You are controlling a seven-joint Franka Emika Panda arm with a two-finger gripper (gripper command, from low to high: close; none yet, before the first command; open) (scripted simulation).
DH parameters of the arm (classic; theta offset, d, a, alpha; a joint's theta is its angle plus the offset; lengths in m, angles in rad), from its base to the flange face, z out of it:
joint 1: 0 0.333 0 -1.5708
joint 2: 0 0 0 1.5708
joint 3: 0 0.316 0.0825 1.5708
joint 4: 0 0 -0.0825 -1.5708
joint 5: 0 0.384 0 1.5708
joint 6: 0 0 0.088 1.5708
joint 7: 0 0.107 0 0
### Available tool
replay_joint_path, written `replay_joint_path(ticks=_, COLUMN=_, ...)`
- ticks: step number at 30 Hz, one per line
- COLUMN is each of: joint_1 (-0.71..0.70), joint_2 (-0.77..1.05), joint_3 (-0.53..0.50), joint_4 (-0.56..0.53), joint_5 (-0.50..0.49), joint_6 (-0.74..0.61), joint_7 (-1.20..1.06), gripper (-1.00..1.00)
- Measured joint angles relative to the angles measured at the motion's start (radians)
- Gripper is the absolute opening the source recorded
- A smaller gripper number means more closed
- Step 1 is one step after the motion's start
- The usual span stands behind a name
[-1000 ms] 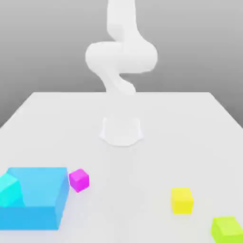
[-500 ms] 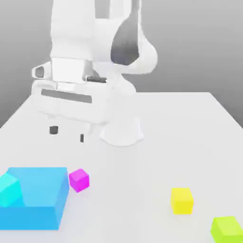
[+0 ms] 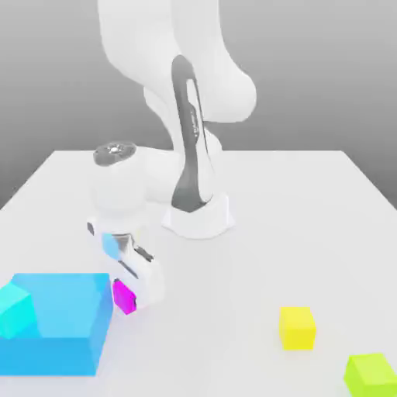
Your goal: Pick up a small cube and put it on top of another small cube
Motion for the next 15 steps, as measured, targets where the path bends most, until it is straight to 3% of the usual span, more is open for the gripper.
replay_joint_path(ticks=4, joint_1=0.001, joint_2=-0.013, joint_3=-0.001, joint_4=-0.003, joint_5=-0.005, joint_6=-0.01, joint_7=0.004, gripper=-1.0)
replay_joint_path(ticks=11, joint_1=0.013, joint_2=-0.253, joint_3=-0.025, joint_4=-0.048, joint_5=-0.039, joint_6=-0.205, joint_7=0.028, gripper=-1.0)
replay_joint_path(ticks=15, joint_1=0.09, joint_2=-0.338, joint_3=-0.024, joint_4=0.004, joint_5=0.035, joint_6=-0.266, joint_7=-0.066, gripper=-1.0)
